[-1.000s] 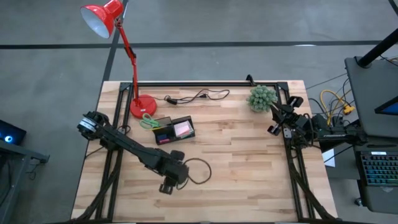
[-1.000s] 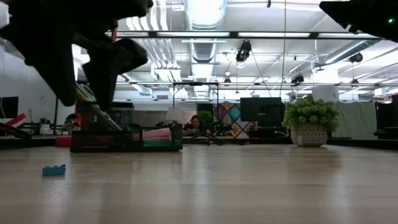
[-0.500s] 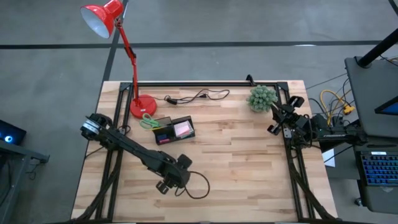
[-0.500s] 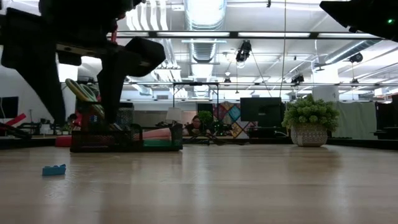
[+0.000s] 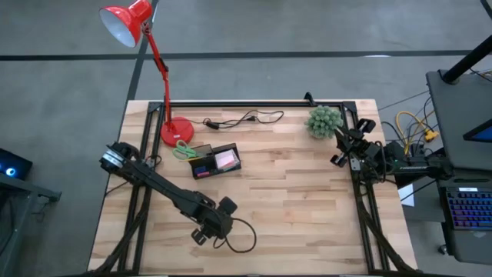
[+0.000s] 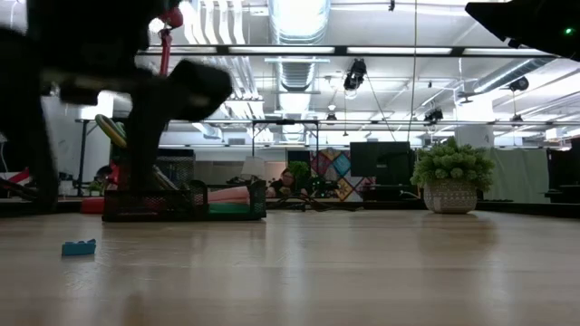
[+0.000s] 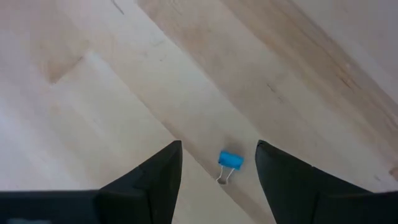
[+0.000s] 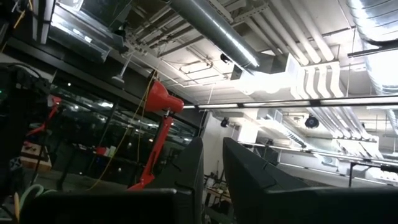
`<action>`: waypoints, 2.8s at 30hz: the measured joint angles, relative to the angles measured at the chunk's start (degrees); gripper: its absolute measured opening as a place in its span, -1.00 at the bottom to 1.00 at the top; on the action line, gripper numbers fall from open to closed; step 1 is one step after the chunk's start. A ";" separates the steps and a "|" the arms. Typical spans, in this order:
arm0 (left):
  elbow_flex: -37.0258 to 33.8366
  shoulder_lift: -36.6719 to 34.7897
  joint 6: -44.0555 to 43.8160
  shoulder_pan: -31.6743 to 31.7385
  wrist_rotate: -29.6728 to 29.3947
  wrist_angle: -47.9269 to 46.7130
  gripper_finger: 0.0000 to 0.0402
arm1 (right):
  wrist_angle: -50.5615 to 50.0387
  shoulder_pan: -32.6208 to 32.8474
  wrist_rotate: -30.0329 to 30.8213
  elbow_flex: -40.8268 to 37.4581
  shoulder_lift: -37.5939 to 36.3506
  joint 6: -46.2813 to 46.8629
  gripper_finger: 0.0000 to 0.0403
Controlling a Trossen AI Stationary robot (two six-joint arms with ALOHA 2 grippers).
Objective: Pick and place office supplies into organizer
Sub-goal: Put the blue binder clip into the desk organizer
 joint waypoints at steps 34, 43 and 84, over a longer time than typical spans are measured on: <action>0.01 6.65 12.92 0.10 2.82 -0.57 -0.41 | -0.11 0.00 0.02 0.01 0.00 0.19 -0.74; -0.03 6.70 13.00 2.50 4.60 -0.61 -0.68 | -0.09 0.02 0.02 0.01 0.00 0.17 -0.74; 0.89 6.62 23.65 2.99 6.28 -4.30 -0.27 | -0.13 0.00 0.02 0.02 0.00 -0.26 -0.74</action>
